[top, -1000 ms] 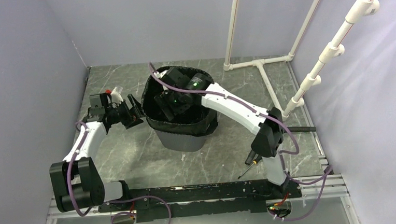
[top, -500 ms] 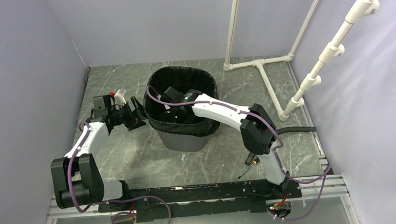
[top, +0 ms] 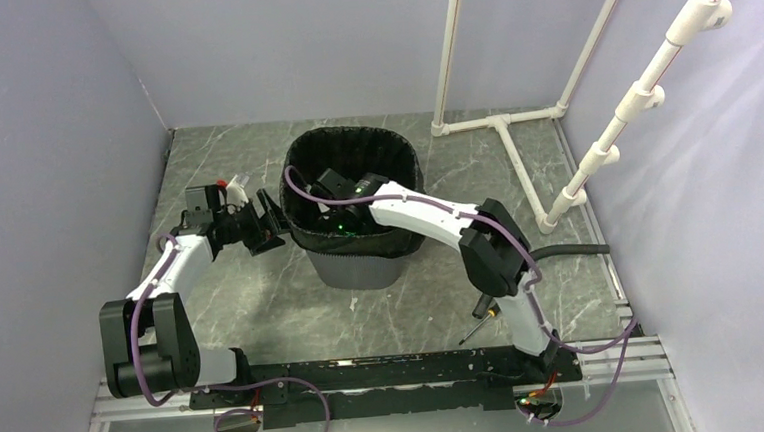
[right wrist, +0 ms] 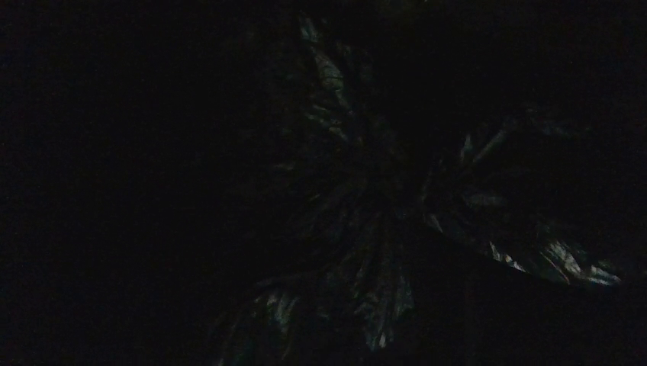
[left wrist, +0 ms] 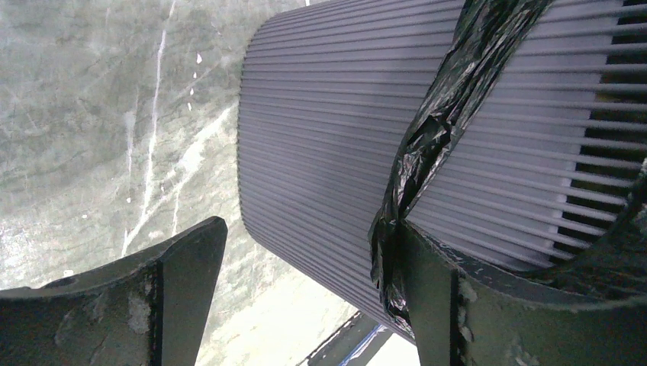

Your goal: Put the trash bags into the trash bin

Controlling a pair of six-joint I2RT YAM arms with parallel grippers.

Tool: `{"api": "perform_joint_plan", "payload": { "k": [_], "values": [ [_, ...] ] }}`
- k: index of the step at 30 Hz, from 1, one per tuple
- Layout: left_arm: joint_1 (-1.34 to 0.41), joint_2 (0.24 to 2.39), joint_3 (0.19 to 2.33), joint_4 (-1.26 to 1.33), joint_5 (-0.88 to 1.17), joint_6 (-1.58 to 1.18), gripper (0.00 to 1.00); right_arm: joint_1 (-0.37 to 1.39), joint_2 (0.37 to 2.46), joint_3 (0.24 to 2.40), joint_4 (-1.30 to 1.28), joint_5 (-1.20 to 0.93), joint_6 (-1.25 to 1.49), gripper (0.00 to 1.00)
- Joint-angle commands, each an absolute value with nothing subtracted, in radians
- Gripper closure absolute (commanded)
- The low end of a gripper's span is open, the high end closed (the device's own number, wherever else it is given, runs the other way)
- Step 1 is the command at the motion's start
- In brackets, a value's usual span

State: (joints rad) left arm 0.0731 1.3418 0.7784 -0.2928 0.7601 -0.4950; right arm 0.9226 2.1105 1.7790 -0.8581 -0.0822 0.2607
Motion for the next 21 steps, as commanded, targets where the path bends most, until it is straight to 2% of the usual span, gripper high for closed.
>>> {"api": "perform_joint_plan", "payload": {
  "k": [1, 8, 12, 21],
  "values": [
    [0.060, 1.323, 0.785, -0.304, 0.744, -0.494, 0.13, 0.928, 1.967, 1.821, -0.826, -0.027, 0.261, 0.13],
    [0.059, 1.315, 0.781, -0.302, 0.732, -0.503, 0.13, 0.927, 1.903, 1.804, -0.854, 0.093, 0.338, 0.11],
    [0.060, 1.317, 0.775, -0.281, 0.732, -0.517, 0.14, 0.916, 1.811, 1.793, -0.753, 0.064, 0.350, 0.10],
    [0.060, 1.303, 0.749, -0.264, 0.741, -0.530, 0.15, 0.906, 1.682, 1.904, -0.765, 0.153, 0.319, 0.09]
  ]
}}
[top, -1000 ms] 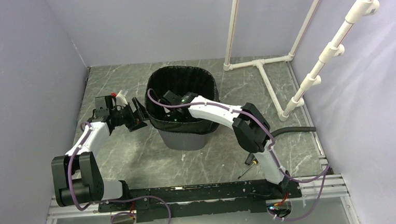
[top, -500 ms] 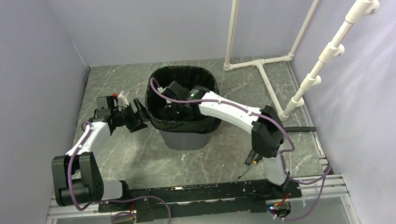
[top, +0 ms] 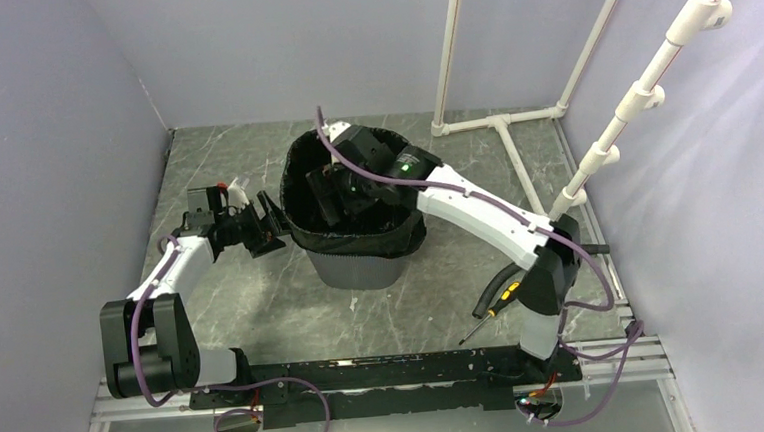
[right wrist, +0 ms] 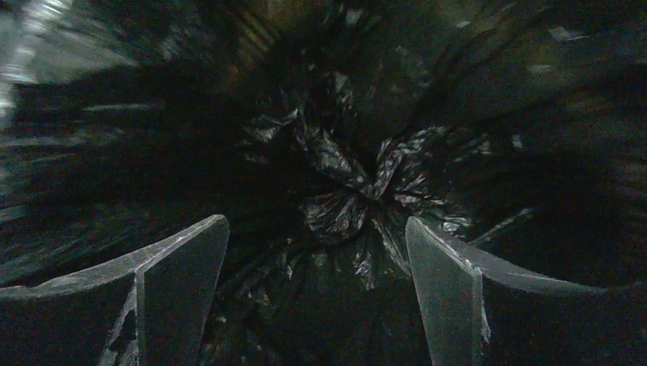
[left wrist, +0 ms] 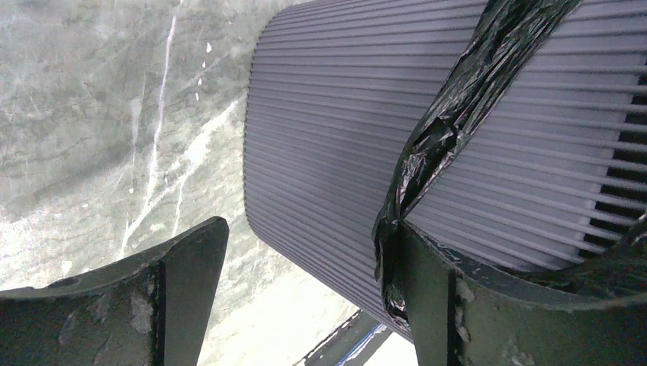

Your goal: Put the trash bags into the trash bin

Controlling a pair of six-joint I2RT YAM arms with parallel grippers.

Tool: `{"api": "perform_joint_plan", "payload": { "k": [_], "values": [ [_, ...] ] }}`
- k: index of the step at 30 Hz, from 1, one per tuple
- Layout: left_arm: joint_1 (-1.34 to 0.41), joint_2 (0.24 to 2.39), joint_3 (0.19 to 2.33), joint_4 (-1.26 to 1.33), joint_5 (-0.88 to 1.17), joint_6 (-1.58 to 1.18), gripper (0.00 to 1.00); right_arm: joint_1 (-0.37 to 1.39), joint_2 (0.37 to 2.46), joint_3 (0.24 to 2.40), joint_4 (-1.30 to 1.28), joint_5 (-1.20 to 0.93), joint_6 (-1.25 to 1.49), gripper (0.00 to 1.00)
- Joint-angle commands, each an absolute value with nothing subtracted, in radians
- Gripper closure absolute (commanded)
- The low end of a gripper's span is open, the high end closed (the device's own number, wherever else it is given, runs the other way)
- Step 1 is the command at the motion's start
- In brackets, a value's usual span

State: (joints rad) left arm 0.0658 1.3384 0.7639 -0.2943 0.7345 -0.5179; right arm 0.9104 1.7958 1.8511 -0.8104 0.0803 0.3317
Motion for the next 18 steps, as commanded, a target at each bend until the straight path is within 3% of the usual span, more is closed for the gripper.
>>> {"api": "perform_joint_plan", "payload": {
  "k": [1, 7, 11, 18],
  "values": [
    [0.060, 1.300, 0.749, -0.262, 0.747, -0.531, 0.15, 0.906, 1.639, 1.883, -0.737, 0.178, 0.317, 0.09],
    [0.060, 1.267, 0.765, -0.304, 0.733, -0.507, 0.15, 0.867, 1.244, 1.490, -0.494, 0.544, 0.437, 0.04],
    [0.059, 1.258, 0.765, -0.301, 0.742, -0.511, 0.14, 0.640, 1.027, 1.177, -0.451, 0.347, 0.673, 0.05],
    [0.060, 1.257, 0.763, -0.316, 0.756, -0.507, 0.15, 0.437, 0.944, 0.809, -0.299, -0.115, 0.880, 0.24]
  ]
}}
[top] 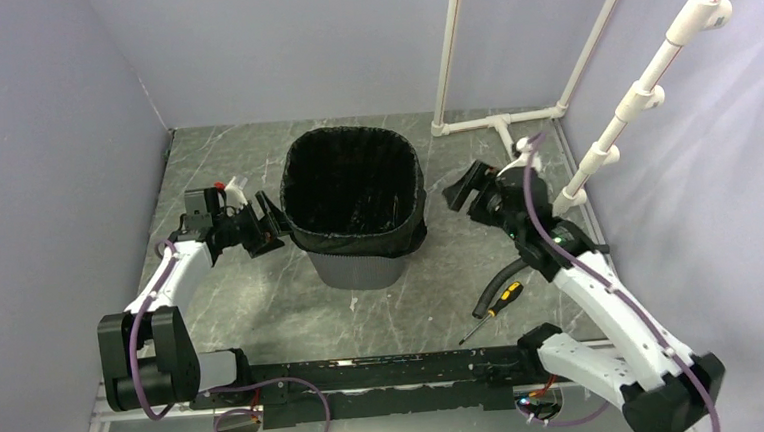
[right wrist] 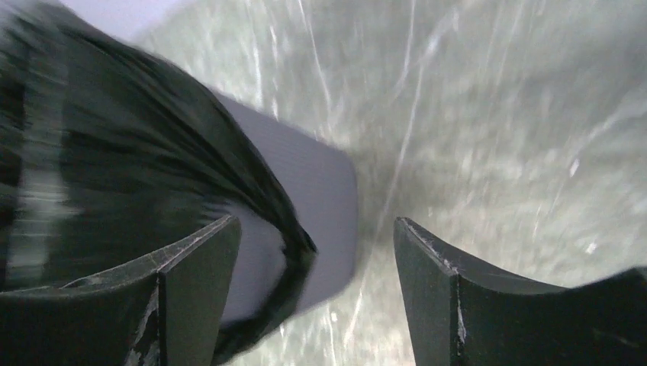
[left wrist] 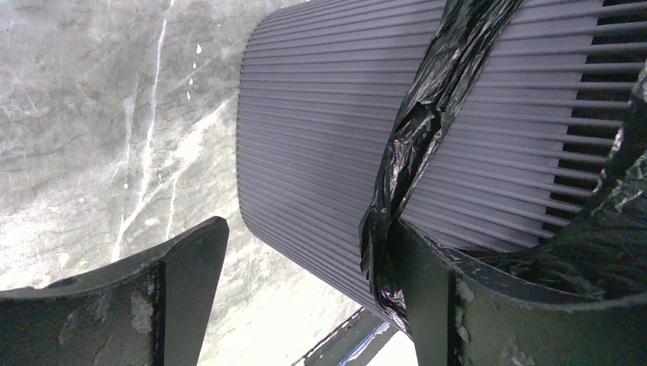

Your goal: Put the trash bags into the trash bin

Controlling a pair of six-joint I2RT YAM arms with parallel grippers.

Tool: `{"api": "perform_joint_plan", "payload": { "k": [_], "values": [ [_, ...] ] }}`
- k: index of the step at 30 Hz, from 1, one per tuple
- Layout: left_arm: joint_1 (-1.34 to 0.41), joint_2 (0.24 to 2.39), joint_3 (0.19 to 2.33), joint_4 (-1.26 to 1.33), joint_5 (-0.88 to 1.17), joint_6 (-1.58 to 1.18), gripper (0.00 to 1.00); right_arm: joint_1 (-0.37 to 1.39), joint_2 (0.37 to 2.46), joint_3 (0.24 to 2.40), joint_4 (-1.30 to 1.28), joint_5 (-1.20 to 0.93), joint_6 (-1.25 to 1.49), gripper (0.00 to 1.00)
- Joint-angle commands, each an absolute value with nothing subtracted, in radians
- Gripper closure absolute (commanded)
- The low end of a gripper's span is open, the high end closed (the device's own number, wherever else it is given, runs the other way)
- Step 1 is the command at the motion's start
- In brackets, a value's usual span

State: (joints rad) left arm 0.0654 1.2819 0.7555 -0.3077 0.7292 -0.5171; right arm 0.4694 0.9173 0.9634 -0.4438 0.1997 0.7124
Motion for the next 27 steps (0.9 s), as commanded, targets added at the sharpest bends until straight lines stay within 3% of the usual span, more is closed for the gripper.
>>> {"api": "perform_joint_plan", "payload": {
  "k": [1, 5, 16, 24, 27],
  "values": [
    [0.060, 1.254, 0.760, -0.316, 0.761, -0.510, 0.15, 0.437, 0.947, 0.771, -0.247, -0.168, 0.899, 0.25],
    [0.059, 1.243, 0.762, -0.348, 0.789, -0.507, 0.16, 0.438, 0.996, 0.704, -0.092, -0.325, 0.925, 0.26],
    [0.057, 1.186, 0.762, -0.425, 0.820, -0.504, 0.17, 0.439, 1.295, 0.866, -0.182, -0.445, 0.768, 0.30],
    [0.057, 1.173, 0.802, -0.513, 0.782, -0.455, 0.16, 0.439, 1.308, 0.945, -0.371, -0.241, 0.645, 0.35],
    [0.057, 1.127, 0.802, -0.524, 0.715, -0.473, 0.15, 0.451, 1.301, 0.984, -0.435, -0.310, 0.562, 0.31]
  ]
}}
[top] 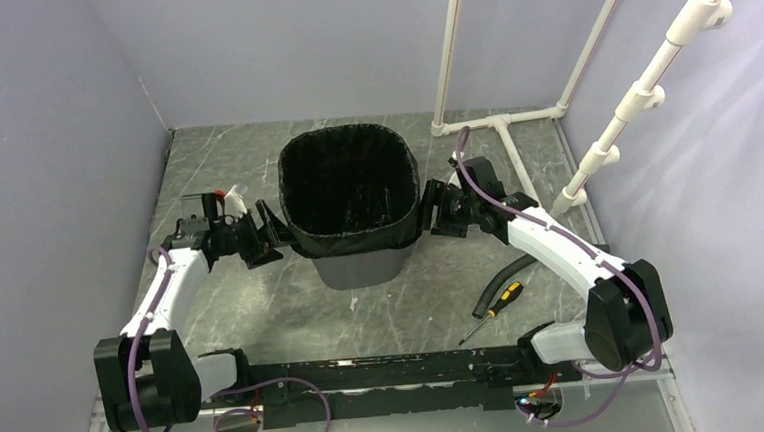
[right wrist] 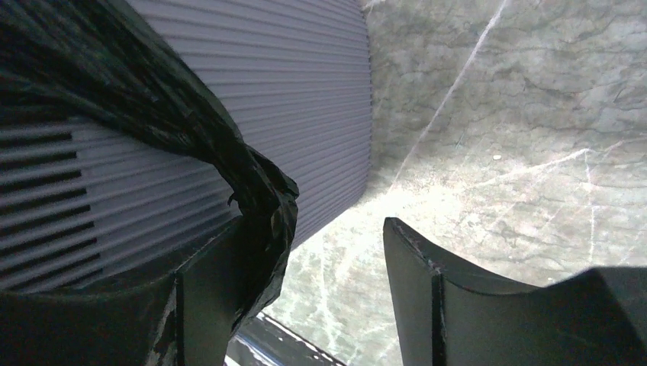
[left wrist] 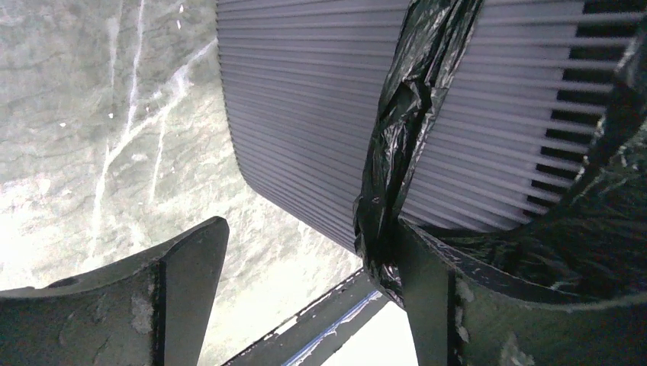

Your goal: Put the trash bags into the trash bin

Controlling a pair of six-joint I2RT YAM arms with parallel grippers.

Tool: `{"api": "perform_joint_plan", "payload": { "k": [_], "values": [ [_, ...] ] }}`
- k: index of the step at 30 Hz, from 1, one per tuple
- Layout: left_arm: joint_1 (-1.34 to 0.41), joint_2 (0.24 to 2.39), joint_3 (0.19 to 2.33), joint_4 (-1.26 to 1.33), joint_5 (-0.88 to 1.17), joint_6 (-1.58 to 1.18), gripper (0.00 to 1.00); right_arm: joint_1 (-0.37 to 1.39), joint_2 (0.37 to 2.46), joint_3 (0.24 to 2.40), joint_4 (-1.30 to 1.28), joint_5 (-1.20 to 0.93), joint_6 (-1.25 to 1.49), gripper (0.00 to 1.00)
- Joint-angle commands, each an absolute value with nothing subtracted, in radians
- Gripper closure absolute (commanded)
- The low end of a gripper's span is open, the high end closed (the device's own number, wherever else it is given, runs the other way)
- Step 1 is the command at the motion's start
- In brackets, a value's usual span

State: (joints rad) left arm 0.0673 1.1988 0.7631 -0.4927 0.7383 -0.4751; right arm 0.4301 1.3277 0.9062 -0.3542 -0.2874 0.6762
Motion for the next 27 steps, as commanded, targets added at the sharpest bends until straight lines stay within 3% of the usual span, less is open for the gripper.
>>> {"api": "perform_joint_plan", "payload": {
  "k": [1, 4, 14, 20, 27],
  "values": [
    [0.056, 1.106, 0.801, -0.522, 0.694, -0.477, 0.13, 0.462, 1.293, 1.000, -0.463, -0.286, 0.548, 0.29],
    [0.057, 1.049, 0.803, -0.528, 0.621, -0.499, 0.11, 0.470, 1.244, 0.989, -0.478, -0.215, 0.560, 0.20],
    [0.056, 0.871, 0.824, -0.605, 0.329, -0.522, 0.07, 0.466, 1.145, 0.950, -0.452, -0.161, 0.638, 0.14],
    [0.057, 0.801, 0.868, -0.651, 0.181, -0.518, 0.07, 0.466, 1.026, 0.951, -0.462, -0.025, 0.662, 0.01],
    [0.057, 0.765, 0.948, -0.694, 0.003, -0.560, 0.07, 0.466, 0.861, 0.891, -0.402, 0.109, 0.616, 0.00]
  ]
}}
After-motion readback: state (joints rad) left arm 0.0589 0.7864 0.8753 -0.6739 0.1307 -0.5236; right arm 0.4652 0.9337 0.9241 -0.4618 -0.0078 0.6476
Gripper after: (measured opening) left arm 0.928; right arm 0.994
